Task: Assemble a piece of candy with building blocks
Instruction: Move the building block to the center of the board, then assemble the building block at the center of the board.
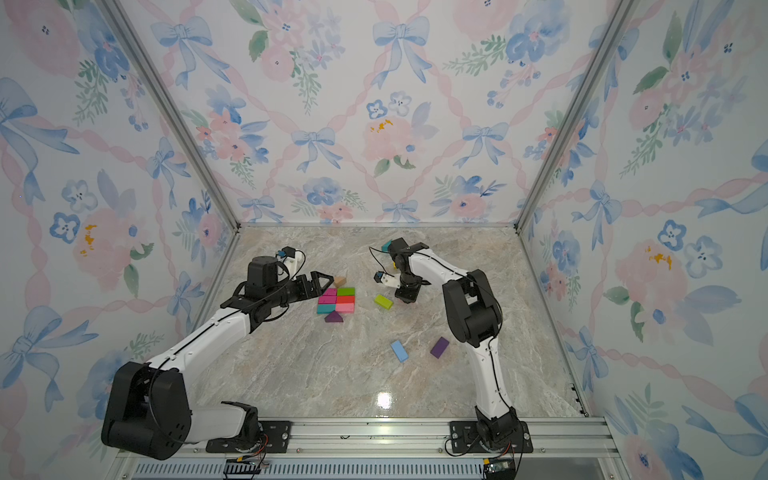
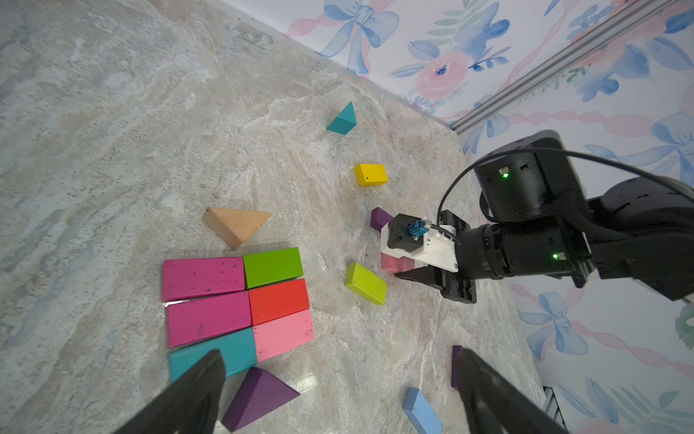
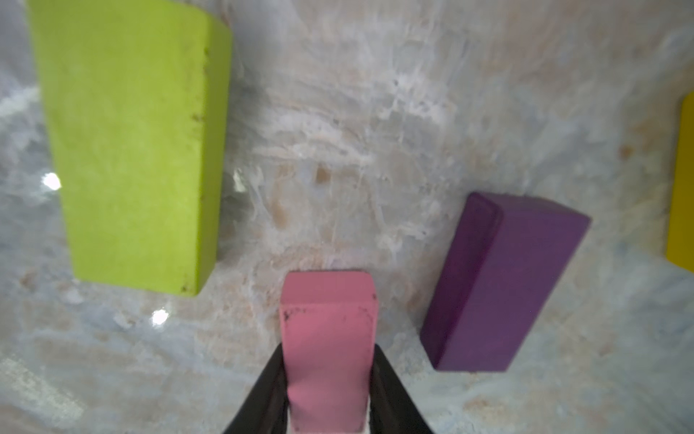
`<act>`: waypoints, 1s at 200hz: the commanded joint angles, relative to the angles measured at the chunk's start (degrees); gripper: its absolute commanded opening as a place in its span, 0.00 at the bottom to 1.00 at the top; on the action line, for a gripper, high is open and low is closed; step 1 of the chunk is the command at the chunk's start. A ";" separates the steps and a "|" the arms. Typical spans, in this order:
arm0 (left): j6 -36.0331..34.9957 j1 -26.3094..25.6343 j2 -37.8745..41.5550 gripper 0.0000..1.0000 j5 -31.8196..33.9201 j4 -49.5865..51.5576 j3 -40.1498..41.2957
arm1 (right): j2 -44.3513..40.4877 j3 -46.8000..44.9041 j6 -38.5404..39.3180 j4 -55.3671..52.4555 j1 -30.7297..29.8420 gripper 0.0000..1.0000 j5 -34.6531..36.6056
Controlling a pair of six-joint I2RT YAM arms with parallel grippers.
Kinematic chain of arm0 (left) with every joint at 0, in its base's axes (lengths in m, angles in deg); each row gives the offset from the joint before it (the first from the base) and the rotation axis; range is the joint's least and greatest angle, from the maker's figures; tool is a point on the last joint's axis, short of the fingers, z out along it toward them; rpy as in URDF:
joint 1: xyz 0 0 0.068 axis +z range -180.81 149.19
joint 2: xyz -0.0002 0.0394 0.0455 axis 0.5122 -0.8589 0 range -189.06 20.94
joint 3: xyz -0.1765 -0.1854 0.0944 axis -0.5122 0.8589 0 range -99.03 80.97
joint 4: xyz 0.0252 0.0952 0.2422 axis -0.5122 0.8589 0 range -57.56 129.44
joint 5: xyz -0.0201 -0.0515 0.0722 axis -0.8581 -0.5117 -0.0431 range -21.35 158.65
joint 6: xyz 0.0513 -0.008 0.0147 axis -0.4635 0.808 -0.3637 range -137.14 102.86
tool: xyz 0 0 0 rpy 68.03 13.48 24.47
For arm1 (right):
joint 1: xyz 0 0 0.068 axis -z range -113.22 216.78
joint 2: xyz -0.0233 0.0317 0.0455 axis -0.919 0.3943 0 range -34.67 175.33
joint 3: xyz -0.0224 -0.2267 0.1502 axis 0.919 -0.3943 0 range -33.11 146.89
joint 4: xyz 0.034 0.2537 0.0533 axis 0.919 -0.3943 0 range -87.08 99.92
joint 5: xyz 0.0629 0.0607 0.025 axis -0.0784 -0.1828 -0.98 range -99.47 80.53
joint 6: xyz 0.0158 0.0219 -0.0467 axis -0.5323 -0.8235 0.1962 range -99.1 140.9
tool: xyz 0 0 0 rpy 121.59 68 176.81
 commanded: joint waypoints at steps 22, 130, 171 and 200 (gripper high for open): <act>-1.93 1.21 0.48 0.98 -1.58 0.42 -0.70 | 1.41 1.88 3.65 0.91 -1.33 0.45 0.93; -2.62 4.56 6.27 0.98 -3.88 0.81 4.17 | -9.79 -0.14 -7.29 3.24 -1.49 0.82 -10.81; -2.27 4.65 9.33 0.98 -4.73 0.94 6.86 | -4.40 4.81 -9.12 -1.26 -3.53 0.84 -13.75; -2.09 4.69 10.97 0.98 -4.89 1.02 8.79 | 2.09 10.79 -8.28 -5.85 -4.62 0.83 -13.70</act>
